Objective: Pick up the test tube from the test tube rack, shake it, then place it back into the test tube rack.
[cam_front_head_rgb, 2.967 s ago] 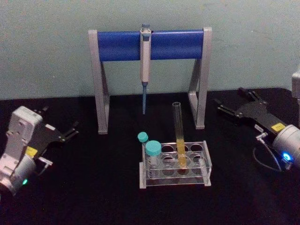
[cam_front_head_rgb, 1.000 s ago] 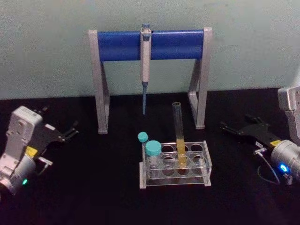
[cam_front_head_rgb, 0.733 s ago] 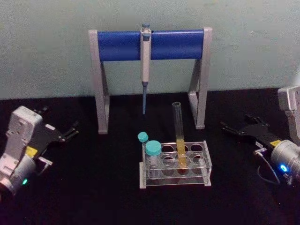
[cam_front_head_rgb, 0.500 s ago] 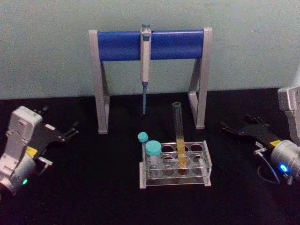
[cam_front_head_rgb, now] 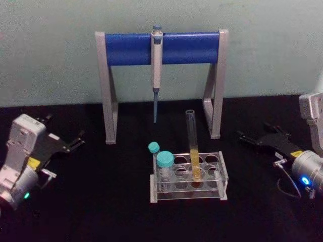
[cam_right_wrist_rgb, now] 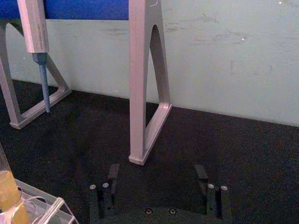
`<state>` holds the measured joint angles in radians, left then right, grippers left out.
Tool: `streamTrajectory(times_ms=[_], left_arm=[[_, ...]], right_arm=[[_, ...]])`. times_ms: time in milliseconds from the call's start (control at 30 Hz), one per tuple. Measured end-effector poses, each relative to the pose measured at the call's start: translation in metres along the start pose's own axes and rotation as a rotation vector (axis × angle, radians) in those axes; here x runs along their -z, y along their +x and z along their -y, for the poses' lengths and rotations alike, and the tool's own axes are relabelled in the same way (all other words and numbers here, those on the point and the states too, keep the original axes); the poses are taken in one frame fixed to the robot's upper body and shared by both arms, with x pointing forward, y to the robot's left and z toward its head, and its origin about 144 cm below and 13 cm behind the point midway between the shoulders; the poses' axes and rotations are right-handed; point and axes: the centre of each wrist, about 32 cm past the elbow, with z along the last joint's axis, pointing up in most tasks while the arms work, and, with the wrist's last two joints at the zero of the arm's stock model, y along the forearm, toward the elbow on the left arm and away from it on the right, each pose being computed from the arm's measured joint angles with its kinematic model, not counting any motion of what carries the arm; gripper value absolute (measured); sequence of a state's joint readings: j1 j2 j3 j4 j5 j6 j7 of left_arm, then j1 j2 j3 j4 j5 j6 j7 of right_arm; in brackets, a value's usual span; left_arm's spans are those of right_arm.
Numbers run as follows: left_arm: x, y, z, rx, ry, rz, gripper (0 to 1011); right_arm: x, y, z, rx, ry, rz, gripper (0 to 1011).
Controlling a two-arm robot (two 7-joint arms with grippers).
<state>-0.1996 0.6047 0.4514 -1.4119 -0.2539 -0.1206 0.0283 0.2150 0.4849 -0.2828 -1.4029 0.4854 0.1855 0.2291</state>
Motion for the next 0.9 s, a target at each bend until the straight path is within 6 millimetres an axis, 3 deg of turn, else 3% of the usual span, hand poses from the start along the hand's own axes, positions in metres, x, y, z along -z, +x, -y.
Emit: streamTrajectory(times_ms=[900], left_arm=[[0.0000,0.0000,0.0000,0.000,0.000,0.000,1001]], right_arm=[[0.0000,0.0000,0.0000,0.000,0.000,0.000,1000]])
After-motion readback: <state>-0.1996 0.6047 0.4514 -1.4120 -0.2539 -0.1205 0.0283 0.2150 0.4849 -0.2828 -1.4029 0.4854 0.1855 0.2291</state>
